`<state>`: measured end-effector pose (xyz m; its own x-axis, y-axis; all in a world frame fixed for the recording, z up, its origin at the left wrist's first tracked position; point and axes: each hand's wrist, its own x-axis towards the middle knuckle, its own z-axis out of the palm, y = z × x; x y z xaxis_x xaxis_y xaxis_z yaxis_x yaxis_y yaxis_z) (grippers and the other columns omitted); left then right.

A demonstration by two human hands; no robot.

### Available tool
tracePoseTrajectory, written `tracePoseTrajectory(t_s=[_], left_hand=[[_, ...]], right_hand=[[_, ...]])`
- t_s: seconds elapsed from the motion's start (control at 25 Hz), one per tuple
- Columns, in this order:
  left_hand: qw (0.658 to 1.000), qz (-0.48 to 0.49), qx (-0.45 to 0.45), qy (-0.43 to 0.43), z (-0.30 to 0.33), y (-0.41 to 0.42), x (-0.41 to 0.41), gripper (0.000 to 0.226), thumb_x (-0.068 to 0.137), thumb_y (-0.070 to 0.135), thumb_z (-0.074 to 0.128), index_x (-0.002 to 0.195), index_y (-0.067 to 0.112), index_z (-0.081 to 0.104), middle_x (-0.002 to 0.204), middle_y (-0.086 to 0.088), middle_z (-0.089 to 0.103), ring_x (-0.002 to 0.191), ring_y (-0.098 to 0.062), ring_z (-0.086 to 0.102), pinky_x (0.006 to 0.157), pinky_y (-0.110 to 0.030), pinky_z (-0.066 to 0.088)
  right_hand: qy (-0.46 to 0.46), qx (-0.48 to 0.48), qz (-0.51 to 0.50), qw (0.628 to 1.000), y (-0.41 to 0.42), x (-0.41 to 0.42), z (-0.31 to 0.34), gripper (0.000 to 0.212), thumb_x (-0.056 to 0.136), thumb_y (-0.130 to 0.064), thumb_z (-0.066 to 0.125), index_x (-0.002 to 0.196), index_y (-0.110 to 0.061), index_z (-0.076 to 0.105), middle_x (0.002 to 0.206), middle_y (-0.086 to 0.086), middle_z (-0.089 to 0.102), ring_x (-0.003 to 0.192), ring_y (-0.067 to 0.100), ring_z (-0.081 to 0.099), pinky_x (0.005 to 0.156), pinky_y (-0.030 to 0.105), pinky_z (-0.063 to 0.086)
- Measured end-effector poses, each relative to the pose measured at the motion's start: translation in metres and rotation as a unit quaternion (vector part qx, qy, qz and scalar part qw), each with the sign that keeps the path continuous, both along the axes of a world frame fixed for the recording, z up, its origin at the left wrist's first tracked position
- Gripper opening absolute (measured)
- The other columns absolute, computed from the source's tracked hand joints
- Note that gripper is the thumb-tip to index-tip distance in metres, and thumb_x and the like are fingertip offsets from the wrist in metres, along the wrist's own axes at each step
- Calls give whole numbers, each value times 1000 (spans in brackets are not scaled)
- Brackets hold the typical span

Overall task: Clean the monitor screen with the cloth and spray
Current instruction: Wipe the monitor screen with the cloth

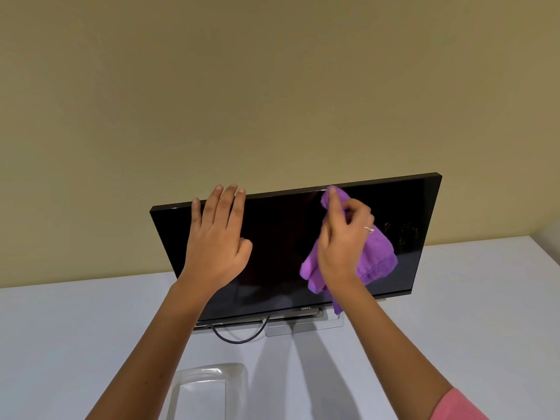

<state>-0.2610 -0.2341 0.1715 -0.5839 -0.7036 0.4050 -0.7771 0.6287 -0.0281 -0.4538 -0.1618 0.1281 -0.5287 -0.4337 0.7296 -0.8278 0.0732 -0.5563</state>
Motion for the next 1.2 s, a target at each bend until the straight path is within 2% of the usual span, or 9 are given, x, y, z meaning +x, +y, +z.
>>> tracePoseTrajectory(t_s=[0.2, 0.36, 0.56, 0.68, 0.8, 0.88, 0.96, 1.04, 1.2], left_hand=[[999, -14, 23, 21, 4, 0, 1, 75, 72, 22, 44, 145, 8, 33, 150, -11, 37, 142, -31, 25, 114, -56, 10], [998, -26, 29, 42, 6, 2, 2, 74, 72, 20, 44, 144, 9, 35, 148, -9, 38, 142, -28, 25, 115, -54, 7], [997, -36, 28, 68, 6, 2, 1, 69, 72, 18, 42, 140, 8, 40, 142, -10, 44, 140, -29, 29, 114, -56, 8], [997, -32, 22, 68, 5, 2, 1, 68, 72, 19, 40, 140, 8, 40, 142, -10, 44, 139, -29, 29, 114, -57, 9], [998, -24, 18, 54, 3, 4, -1, 70, 72, 17, 44, 140, 7, 38, 142, -11, 43, 139, -30, 29, 113, -59, 10], [999, -15, 18, 47, 4, 5, -3, 69, 72, 17, 45, 140, 6, 39, 142, -12, 44, 138, -30, 31, 113, -60, 13], [999, -4, 15, 39, 7, 6, -4, 68, 74, 21, 43, 141, 7, 38, 143, -12, 43, 139, -32, 31, 112, -61, 15], [1000, 1, 16, 27, 11, 9, -11, 66, 79, 27, 38, 142, 7, 36, 147, -12, 40, 140, -34, 28, 112, -60, 16], [999, -44, 18, -4, 14, 26, -49, 67, 81, 27, 38, 145, 8, 31, 151, -13, 34, 143, -33, 24, 113, -56, 17]], right_hand=[[98, 25, 46, 994, -22, 56, -5, 57, 75, 9, 64, 125, -17, 62, 99, 18, 61, 80, 32, 52, 67, 41, 45], [155, 40, 43, 986, -23, 57, -8, 58, 74, 9, 62, 124, -21, 64, 98, 14, 63, 80, 29, 52, 65, 38, 44], [45, 35, 35, 998, 0, 5, -2, 59, 82, 4, 60, 133, -24, 51, 112, 13, 51, 92, 27, 40, 73, 43, 47], [13, 29, -4, 999, 16, -39, -3, 51, 88, -1, 47, 138, -13, 49, 112, 19, 49, 95, 30, 42, 74, 43, 45], [-28, 4, -49, 998, 29, -74, -5, 51, 90, -4, 41, 141, -11, 45, 111, 21, 46, 97, 34, 46, 80, 24, 41], [-51, -22, -60, 997, 35, -89, -4, 49, 91, -10, 38, 139, -11, 47, 108, 21, 45, 95, 33, 47, 87, 4, 28], [-49, -39, -67, 996, 37, -94, -5, 47, 90, -10, 39, 136, -10, 51, 105, 21, 47, 91, 32, 48, 91, -2, 18], [-37, -42, -61, 997, 36, -91, -7, 45, 91, -9, 41, 135, -9, 52, 106, 18, 48, 92, 31, 48, 92, 3, 22], [8, -29, -14, 999, 25, -62, -7, 41, 90, -4, 48, 128, -11, 59, 109, 11, 52, 93, 25, 45, 80, 35, 43]])
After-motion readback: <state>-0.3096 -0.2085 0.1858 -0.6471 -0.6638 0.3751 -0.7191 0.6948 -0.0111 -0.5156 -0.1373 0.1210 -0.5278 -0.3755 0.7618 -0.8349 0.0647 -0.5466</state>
